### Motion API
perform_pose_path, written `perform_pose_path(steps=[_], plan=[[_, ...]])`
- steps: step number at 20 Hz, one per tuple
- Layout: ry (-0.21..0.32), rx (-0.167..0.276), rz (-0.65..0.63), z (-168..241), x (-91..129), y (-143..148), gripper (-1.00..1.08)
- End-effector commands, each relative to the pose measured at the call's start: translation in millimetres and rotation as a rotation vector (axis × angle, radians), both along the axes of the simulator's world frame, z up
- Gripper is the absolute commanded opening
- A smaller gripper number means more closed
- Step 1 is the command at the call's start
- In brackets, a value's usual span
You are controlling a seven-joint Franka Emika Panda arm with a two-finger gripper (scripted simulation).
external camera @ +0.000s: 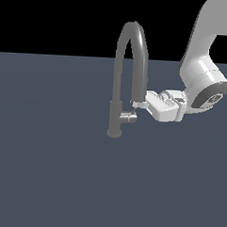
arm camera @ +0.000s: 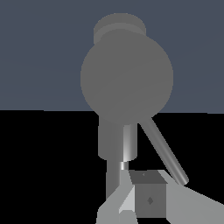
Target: Turn on the faucet by rotating a designated handle.
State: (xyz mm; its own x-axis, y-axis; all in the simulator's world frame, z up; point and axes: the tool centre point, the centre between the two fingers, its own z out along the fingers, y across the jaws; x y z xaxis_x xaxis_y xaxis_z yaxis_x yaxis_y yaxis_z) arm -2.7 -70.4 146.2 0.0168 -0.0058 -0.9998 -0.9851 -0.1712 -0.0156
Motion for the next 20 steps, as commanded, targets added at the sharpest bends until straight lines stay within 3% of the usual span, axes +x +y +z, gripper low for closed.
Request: perform_pose_path(steps=[1, 6, 8, 15, 16, 17, 20], plan=[[0.011, 0.003, 0.002, -7, -11, -2, -1.00], [0.017, 0.005, 0.004, -17, -30, -6, -1.00], [-0.007, 0.000, 0.002, -8, -19, -4, -1.00], [0.018, 0.006, 0.004, -48, -48, -9, -1.00], [0.018, 0.006, 0.004, -48, -48, -9, -1.00], [-0.016, 0.004, 0.008, -29, -35, -6, -1.00], [-0.003, 0.005, 0.007, -48, -40, -7, -1.00]])
